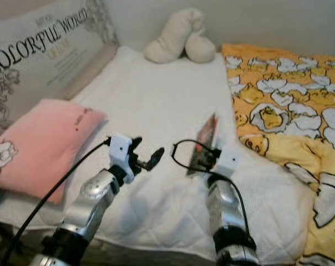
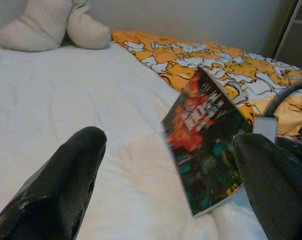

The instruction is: Clean up the room

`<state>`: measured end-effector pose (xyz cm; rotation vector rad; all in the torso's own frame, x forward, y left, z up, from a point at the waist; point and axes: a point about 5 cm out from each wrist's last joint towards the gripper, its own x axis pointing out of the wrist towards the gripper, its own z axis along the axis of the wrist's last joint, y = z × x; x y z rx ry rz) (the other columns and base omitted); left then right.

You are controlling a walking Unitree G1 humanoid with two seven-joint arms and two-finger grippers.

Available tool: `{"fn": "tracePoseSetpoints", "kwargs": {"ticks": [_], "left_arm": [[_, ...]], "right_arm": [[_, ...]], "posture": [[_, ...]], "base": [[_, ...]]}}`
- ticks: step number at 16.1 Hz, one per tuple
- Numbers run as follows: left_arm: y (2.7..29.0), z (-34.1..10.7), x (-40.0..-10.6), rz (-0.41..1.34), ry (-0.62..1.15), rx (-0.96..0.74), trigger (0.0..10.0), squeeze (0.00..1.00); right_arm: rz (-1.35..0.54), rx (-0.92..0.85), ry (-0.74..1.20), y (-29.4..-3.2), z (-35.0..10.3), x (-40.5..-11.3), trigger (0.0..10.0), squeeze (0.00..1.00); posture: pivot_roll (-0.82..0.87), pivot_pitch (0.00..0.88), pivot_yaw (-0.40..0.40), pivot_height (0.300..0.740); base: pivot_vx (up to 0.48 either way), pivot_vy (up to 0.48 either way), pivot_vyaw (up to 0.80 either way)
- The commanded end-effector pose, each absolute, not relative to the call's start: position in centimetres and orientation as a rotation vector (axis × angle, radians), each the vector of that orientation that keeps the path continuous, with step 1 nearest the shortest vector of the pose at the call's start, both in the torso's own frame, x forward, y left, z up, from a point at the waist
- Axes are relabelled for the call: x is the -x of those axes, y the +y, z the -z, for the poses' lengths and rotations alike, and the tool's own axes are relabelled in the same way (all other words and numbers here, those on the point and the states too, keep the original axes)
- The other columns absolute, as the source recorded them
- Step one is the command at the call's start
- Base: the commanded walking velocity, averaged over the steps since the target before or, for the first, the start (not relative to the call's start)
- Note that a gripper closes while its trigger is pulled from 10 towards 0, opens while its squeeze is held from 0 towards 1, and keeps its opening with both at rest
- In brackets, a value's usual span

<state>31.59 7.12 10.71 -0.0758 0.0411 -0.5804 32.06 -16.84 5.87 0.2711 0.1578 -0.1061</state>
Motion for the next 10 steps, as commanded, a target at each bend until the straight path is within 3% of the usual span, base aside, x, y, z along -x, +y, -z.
{"fn": "tracePoseSetpoints", "kwargs": {"ticks": [1,4,10], "left_arm": [[7.7,-10.7,-31.7,0.558,0.045,0.081,10.0,0.0],[8.1,-10.8,-32.3,0.521,0.045,0.086,10.0,0.0],[7.7,-11.4,-32.3,0.535,0.024,0.097,10.0,0.0]], "right_arm": [[0.058,-0.213,0.038,-16.0,-8.2,-32.6,0.0,0.0],[-0.001,-0.193,-0.045,-15.5,-9.8,-32.3,0.0,0.0],[-0.003,-0.205,-0.025,-15.7,-9.5,-31.1,0.0,0.0]], "posture": [[0.14,0.0,0.028,0.74],[0.13,0.0,0.03,0.74],[0.12,0.0,0.029,0.74]], "base": [[0.0,0.48,0.0],[0.0,0.48,0.0],[0.0,0.48,0.0]]}}
